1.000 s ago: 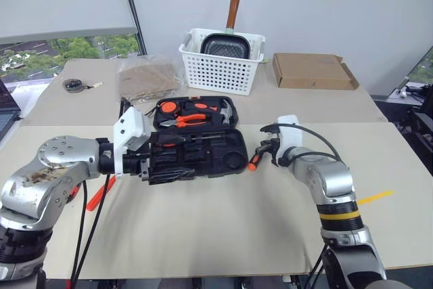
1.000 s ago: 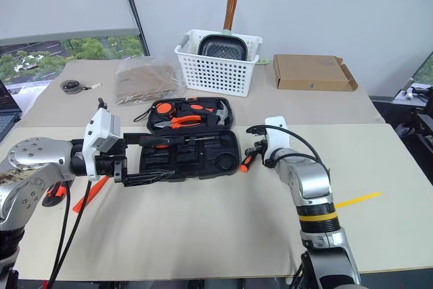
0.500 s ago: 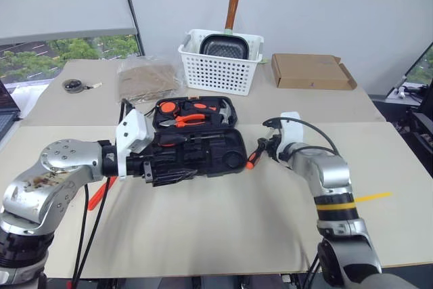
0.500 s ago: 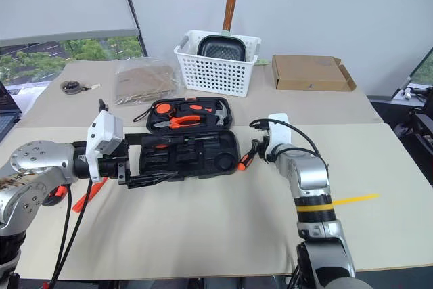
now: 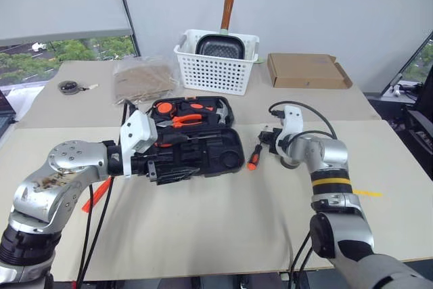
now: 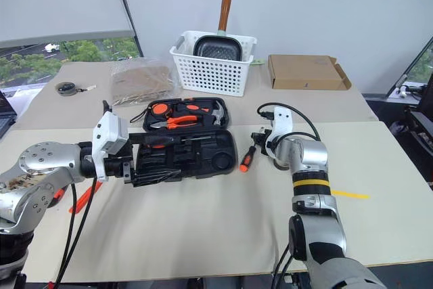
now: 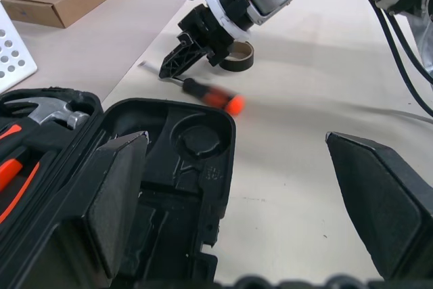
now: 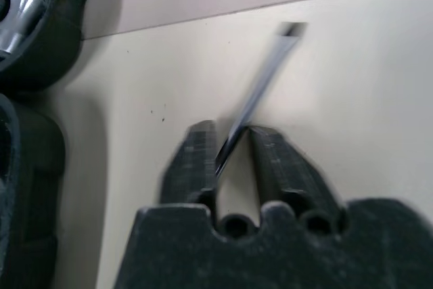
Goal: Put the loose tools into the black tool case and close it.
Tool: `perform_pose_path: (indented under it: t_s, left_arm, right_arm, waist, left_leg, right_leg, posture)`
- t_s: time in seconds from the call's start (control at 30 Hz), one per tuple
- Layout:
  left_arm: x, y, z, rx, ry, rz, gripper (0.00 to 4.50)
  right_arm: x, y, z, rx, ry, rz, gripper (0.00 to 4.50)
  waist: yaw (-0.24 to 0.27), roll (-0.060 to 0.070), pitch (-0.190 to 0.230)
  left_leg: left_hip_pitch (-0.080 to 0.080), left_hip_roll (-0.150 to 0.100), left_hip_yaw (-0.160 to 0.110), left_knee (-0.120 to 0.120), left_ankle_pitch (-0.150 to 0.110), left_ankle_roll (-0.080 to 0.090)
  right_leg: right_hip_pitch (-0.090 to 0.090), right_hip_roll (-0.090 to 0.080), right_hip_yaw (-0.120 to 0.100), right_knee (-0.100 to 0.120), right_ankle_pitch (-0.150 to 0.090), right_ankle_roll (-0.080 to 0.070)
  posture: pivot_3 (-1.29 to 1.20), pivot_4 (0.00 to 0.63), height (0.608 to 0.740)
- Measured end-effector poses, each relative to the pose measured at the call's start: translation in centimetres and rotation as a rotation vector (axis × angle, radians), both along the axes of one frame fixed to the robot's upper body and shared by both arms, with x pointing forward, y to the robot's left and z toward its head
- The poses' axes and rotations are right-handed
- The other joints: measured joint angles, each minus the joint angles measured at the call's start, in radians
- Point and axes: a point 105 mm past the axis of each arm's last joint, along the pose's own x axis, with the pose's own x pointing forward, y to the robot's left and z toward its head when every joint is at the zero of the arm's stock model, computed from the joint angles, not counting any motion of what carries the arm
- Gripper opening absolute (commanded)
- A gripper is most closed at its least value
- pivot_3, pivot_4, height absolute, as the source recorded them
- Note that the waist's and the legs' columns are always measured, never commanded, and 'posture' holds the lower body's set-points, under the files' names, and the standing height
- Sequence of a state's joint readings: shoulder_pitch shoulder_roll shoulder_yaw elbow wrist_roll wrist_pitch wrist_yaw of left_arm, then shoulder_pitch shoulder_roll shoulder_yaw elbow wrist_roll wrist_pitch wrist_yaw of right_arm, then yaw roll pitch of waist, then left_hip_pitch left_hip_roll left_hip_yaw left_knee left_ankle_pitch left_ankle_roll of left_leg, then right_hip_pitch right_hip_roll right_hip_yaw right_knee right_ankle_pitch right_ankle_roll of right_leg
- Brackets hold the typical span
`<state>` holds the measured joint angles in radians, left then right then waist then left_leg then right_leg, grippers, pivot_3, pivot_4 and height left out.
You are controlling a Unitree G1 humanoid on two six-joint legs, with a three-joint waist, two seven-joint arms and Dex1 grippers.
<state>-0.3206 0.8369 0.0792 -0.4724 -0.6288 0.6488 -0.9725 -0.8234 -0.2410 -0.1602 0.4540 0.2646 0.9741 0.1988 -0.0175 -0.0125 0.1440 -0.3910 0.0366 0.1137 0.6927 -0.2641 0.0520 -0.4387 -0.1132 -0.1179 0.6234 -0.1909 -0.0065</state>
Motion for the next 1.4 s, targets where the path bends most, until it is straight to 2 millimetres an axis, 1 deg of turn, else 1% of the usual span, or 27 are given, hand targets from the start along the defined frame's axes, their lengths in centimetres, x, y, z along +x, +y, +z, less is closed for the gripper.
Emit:
perform_pose_path:
  t_s: [0.13, 0.4, 0.43, 0.47, 0.53, 0.57, 0.63, 0.67, 0.77, 0.97, 1.07, 1.27, 1.3, 1.33, 1.4]
  left_arm:
    - [0.0, 0.1, -0.2, -0.001, 0.006, 0.007, 4.50]
    - [-0.1, 0.5, -0.4, -0.004, 0.008, 0.019, 4.50]
    - [-0.1, 0.5, -0.3, -0.005, 0.003, 0.018, 4.50]
    - [-0.1, 0.5, -0.3, -0.005, 0.000, 0.018, 4.50]
    - [0.0, 0.5, -0.3, -0.003, -0.008, 0.021, 4.50]
    - [0.1, 0.6, -0.3, -0.001, -0.012, 0.026, 4.50]
    - [0.1, 0.7, -0.3, 0.002, -0.013, 0.029, 4.50]
    - [0.2, 0.7, -0.4, 0.003, -0.014, 0.032, 4.50]
    - [0.3, 0.8, -0.4, 0.007, -0.016, 0.037, 4.50]
    - [0.3, 0.8, -0.4, 0.002, -0.027, 0.036, 4.50]
    - [0.3, 0.7, -0.5, 0.000, -0.032, 0.036, 4.50]
    - [0.2, 0.9, -0.9, 0.000, -0.024, 0.044, 4.50]
    - [0.2, 0.9, -0.9, 0.000, -0.026, 0.047, 4.50]
    - [0.2, 0.9, -0.9, 0.000, -0.027, 0.049, 4.50]
    - [0.2, 1.0, -1.0, 0.000, -0.024, 0.054, 4.50]
  right_arm:
    - [0.1, -0.2, -0.2, -0.012, 0.010, 0.005, 0.04]
    - [0.4, -0.3, 0.2, 0.020, 0.035, 0.011, 0.04]
    - [0.4, -0.3, 0.2, 0.021, 0.041, 0.014, 0.59]
    - [0.4, -0.3, 0.3, 0.025, 0.043, 0.017, 0.82]
    - [0.4, 0.0, 0.6, 0.051, 0.051, 0.018, 1.58]
    - [0.4, 0.4, 0.8, 0.092, 0.063, 0.012, 1.98]
    - [0.4, 0.6, 1.0, 0.107, 0.069, 0.007, 2.47]
    - [0.4, 0.9, 1.2, 0.130, 0.078, -0.001, 2.94]
    - [0.4, 1.2, 1.6, 0.165, 0.090, -0.006, 3.97]
    - [0.4, 1.5, 2.0, 0.176, 0.099, 0.005, 3.97]
    - [0.4, 1.8, 2.2, 0.180, 0.113, 0.015, 3.97]
    - [0.7, 2.3, 2.5, 0.196, 0.134, 0.027, 3.97]
    - [0.7, 2.4, 2.5, 0.198, 0.136, 0.033, 3.46]
    - [0.7, 2.5, 2.4, 0.198, 0.140, 0.037, 3.27]
    - [0.6, 2.8, 2.2, 0.202, 0.147, 0.048, 2.62]
  waist:
    - [-0.002, 0.000, 0.000]
    - [-0.003, 0.000, 0.000]
    - [-0.003, 0.000, 0.001]
    - [-0.003, 0.000, 0.001]
    - [-0.004, 0.000, 0.000]
    - [-0.004, 0.000, 0.001]
    - [-0.005, 0.000, 0.001]
    - [-0.004, 0.000, 0.001]
    - [-0.001, 0.000, 0.001]
    - [-0.002, 0.001, 0.001]
    - [-0.005, 0.001, 0.001]
    - [-0.012, 0.001, 0.001]
    - [-0.013, 0.001, 0.001]
    - [-0.014, 0.001, 0.001]
    - [-0.017, 0.001, 0.001]
  left_leg:
    - [0.000, 0.001, 0.000, 0.000, -0.001, -0.002]
    - [-0.001, 0.002, 0.000, 0.000, -0.002, -0.004]
    - [-0.001, 0.002, 0.001, -0.001, -0.002, -0.004]
    - [-0.001, 0.002, 0.001, -0.001, -0.002, -0.004]
    - [-0.002, 0.002, 0.001, -0.002, -0.001, -0.003]
    - [-0.002, 0.002, 0.001, -0.002, -0.001, -0.002]
    - [-0.002, 0.002, 0.001, -0.002, -0.001, -0.002]
    - [-0.002, 0.002, 0.001, -0.002, -0.001, -0.003]
    - [-0.003, 0.002, 0.001, -0.002, -0.002, -0.003]
    - [-0.005, 0.002, 0.000, -0.002, -0.001, -0.003]
    - [-0.006, 0.002, 0.001, -0.004, 0.002, 0.003]
    - [-0.005, 0.002, 0.001, -0.012, 0.004, 0.000]
    - [-0.005, 0.002, 0.001, -0.012, 0.005, 0.000]
    - [-0.005, 0.002, 0.001, -0.013, 0.005, 0.000]
    - [-0.006, 0.002, 0.001, -0.014, 0.005, 0.000]
  right_leg:
    - [-0.001, 0.001, 0.000, 0.000, 0.000, 0.000]
    - [-0.002, 0.001, 0.000, 0.000, 0.000, 0.000]
    - [-0.002, 0.001, 0.000, 0.000, 0.000, 0.000]
    - [-0.002, 0.001, 0.000, 0.000, 0.000, 0.000]
    - [-0.003, 0.001, 0.000, -0.001, 0.000, 0.000]
    - [-0.003, 0.001, 0.000, -0.001, 0.000, 0.000]
    - [-0.003, 0.001, 0.000, -0.001, 0.000, 0.000]
    - [-0.003, 0.001, 0.000, -0.001, 0.000, 0.000]
    - [-0.004, 0.001, 0.000, -0.001, 0.000, 0.000]
    - [-0.005, 0.001, -0.001, -0.004, 0.000, 0.000]
    - [-0.005, 0.001, -0.001, -0.005, 0.000, 0.000]
    - [-0.006, 0.003, -0.001, -0.009, 0.000, -0.001]
    - [-0.006, 0.003, -0.001, -0.010, 0.000, -0.001]
    - [-0.006, 0.003, -0.001, -0.010, 0.000, -0.001]
    - [-0.007, 0.003, -0.001, -0.010, 0.000, -0.001]
  posture:
    - [0.00, 0.150, 0.700]
    - [0.00, 0.150, 0.700]
    - [0.00, 0.150, 0.700]
    - [0.00, 0.150, 0.700]
    - [0.00, 0.150, 0.700]
    - [0.00, 0.150, 0.700]
    - [0.00, 0.150, 0.700]
    - [0.00, 0.150, 0.700]
    - [0.00, 0.150, 0.700]
    - [0.00, 0.150, 0.700]
    - [0.00, 0.150, 0.700]
    - [0.00, 0.150, 0.700]
    - [0.00, 0.150, 0.700]
    - [0.00, 0.150, 0.700]
    - [0.00, 0.150, 0.700]
